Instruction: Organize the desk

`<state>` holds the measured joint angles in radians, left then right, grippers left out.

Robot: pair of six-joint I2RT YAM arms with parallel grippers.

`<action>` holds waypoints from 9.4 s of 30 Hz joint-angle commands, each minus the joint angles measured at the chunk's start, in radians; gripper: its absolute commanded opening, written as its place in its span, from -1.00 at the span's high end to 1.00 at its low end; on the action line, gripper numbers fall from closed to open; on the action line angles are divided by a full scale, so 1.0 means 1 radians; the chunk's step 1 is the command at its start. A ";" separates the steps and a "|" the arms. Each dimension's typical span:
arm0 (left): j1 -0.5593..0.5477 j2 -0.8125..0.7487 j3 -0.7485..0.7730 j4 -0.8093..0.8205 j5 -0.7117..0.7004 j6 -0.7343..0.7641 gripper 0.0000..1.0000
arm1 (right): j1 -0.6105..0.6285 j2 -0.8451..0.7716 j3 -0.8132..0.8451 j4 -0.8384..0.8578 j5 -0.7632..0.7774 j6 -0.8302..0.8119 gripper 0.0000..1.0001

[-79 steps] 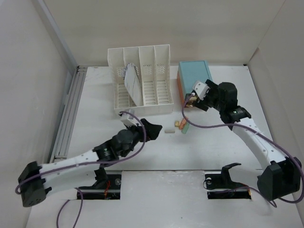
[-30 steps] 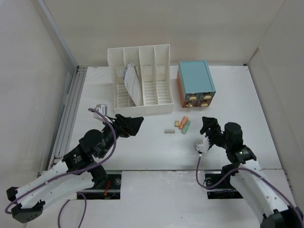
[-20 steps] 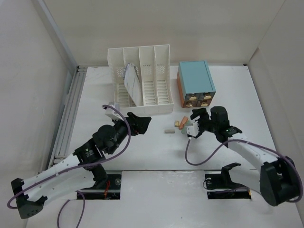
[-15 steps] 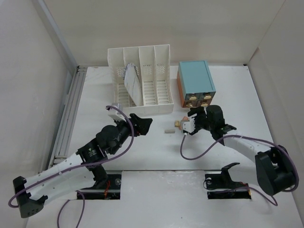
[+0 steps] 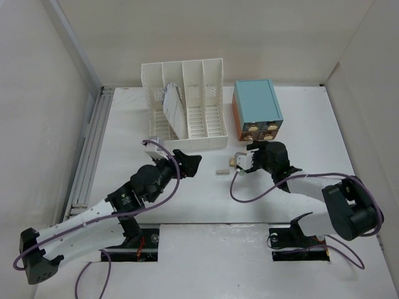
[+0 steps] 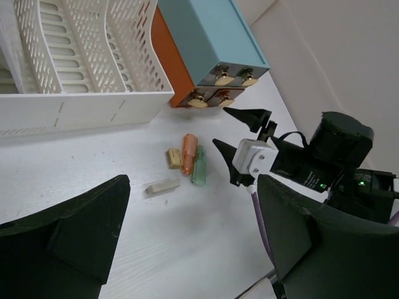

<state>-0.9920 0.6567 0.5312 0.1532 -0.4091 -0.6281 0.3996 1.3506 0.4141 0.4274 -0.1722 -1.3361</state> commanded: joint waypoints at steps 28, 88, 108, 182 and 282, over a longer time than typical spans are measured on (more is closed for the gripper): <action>0.174 0.255 -0.074 0.500 0.380 -0.358 -0.50 | -0.002 -0.292 0.710 -0.903 0.121 0.821 -1.00; -0.126 1.348 0.780 0.286 -0.330 -1.111 0.03 | -0.450 -0.495 0.674 -0.677 -0.101 1.552 -1.00; -0.077 1.584 0.914 0.396 -0.358 -1.156 0.06 | -0.450 -0.485 0.664 -0.687 -0.139 1.562 -1.00; -0.039 1.692 1.004 0.249 -0.395 -1.223 1.00 | -0.450 -0.447 0.664 -0.696 -0.204 1.562 -1.00; -0.346 0.247 0.371 -0.375 -0.267 0.050 -0.99 | -0.385 -0.371 0.778 -1.457 -0.814 -0.043 0.39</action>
<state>-1.3357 0.9794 0.8661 0.0586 -0.7517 -0.7216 -0.0315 0.9348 1.1156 -0.5949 -0.7586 -0.6292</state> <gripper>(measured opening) 0.880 0.263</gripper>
